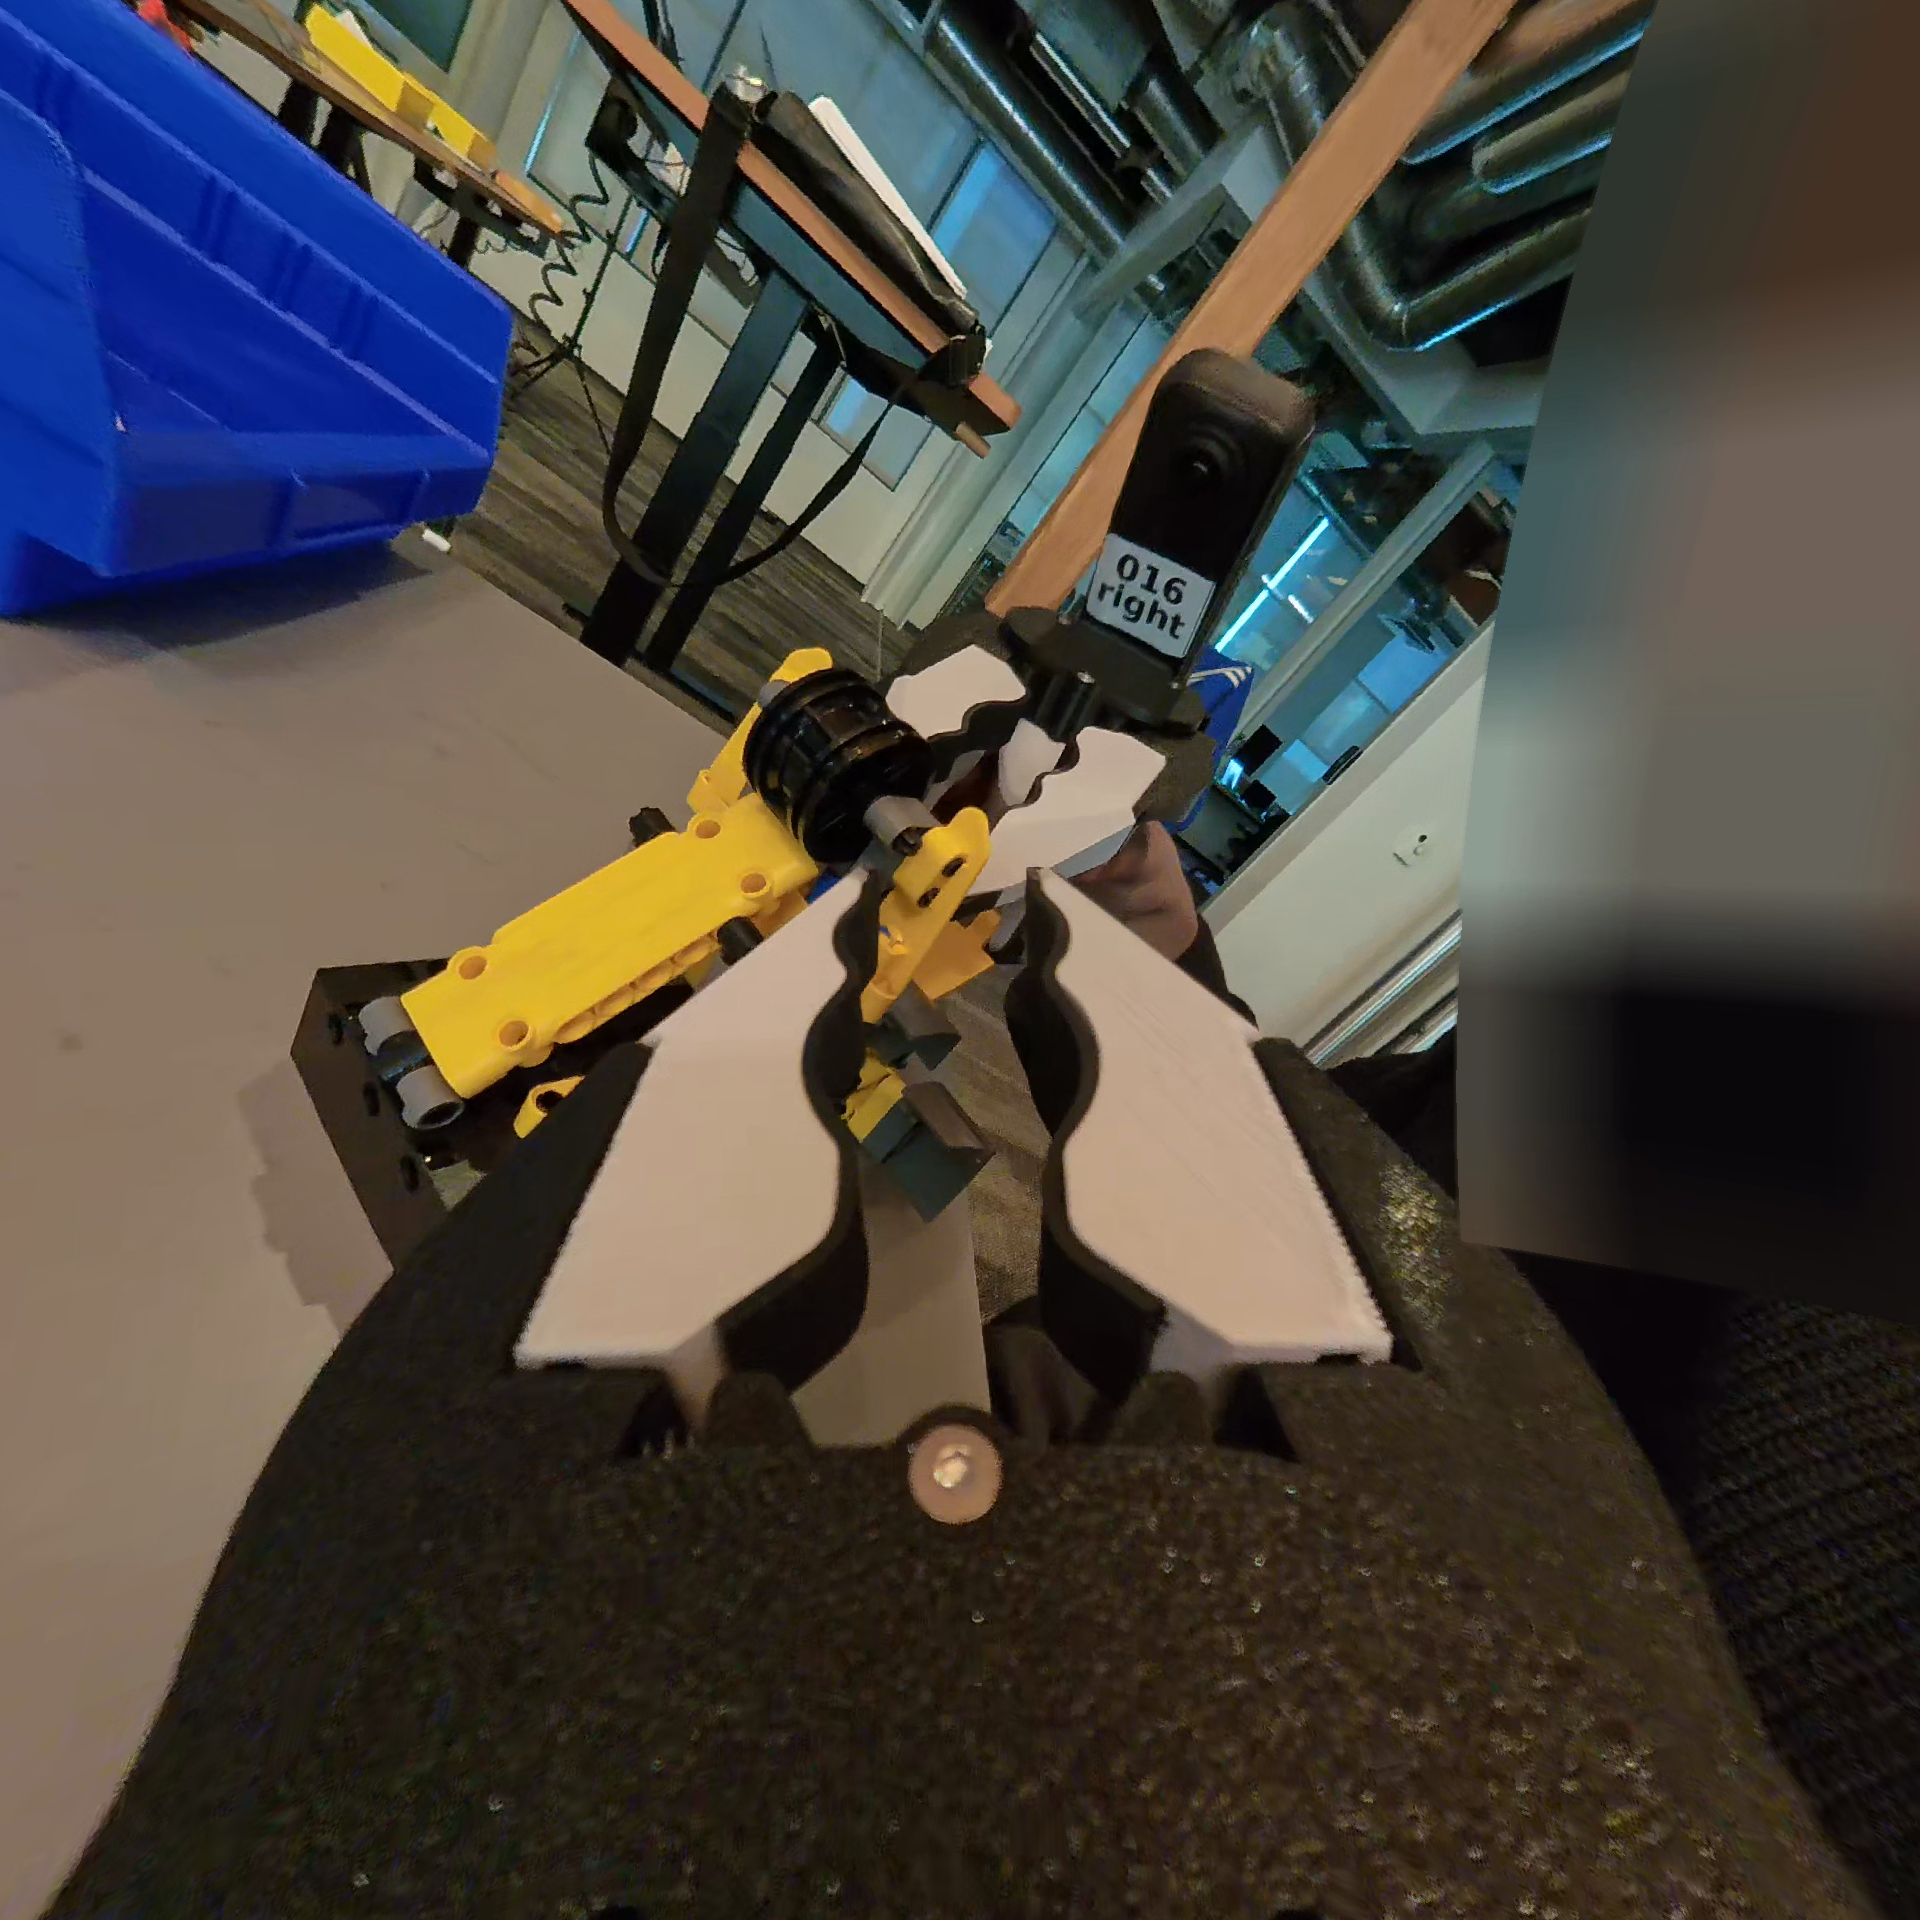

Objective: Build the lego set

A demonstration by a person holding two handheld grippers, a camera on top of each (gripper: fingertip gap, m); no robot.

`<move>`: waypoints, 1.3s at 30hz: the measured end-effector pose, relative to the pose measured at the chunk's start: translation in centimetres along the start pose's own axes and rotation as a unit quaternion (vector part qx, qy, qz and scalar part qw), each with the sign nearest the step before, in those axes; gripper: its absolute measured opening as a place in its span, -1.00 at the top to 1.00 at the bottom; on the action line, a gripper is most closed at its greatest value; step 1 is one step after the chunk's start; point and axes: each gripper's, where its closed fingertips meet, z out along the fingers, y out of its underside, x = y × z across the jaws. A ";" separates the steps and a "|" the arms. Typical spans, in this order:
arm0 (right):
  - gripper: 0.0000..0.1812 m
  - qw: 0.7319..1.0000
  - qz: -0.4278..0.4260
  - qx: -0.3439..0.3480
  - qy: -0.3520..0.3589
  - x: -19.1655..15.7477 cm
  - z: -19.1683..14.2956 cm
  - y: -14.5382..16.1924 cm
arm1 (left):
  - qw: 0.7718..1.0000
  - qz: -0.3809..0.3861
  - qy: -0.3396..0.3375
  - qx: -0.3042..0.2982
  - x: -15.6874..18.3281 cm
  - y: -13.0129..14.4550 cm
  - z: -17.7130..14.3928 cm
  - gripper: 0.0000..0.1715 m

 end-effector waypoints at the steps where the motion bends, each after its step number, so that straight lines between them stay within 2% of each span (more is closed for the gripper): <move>1: 0.75 1.000 -0.004 0.002 0.000 0.0 0.0 0.0 | 1.000 -0.002 -0.001 0.004 -0.1 -0.1 -0.1 0.68; 6: 0.75 0.999 -0.023 -0.010 0.020 0.0 0.2 0.0 | 0.999 -0.008 -0.016 0.026 -0.7 -0.8 -0.8 0.69; 11: 0.75 0.998 -0.029 -0.024 0.042 0.0 0.4 -0.1 | 1.000 -0.003 -0.020 0.009 -0.7 -0.2 -0.4 0.68; 22: 0.75 0.999 -0.017 -0.009 0.029 0.2 0.5 0.0 | 1.000 -0.006 -0.020 0.002 -0.7 0.0 -0.2 0.68; 32: 0.75 0.998 -0.037 -0.032 0.048 0.1 0.4 0.0 | 0.999 0.008 -0.032 0.014 -0.8 -0.5 -0.4 0.68; 36: 0.75 0.998 -0.034 -0.008 0.050 0.3 -0.7 -1.0 | 0.997 0.044 -0.055 0.033 -0.8 -1.1 -1.1 0.68; 39: 0.75 0.994 -0.078 0.043 0.067 0.1 -1.6 -3.1 | 0.990 0.070 -0.116 0.046 -1.6 -1.8 -2.0 0.68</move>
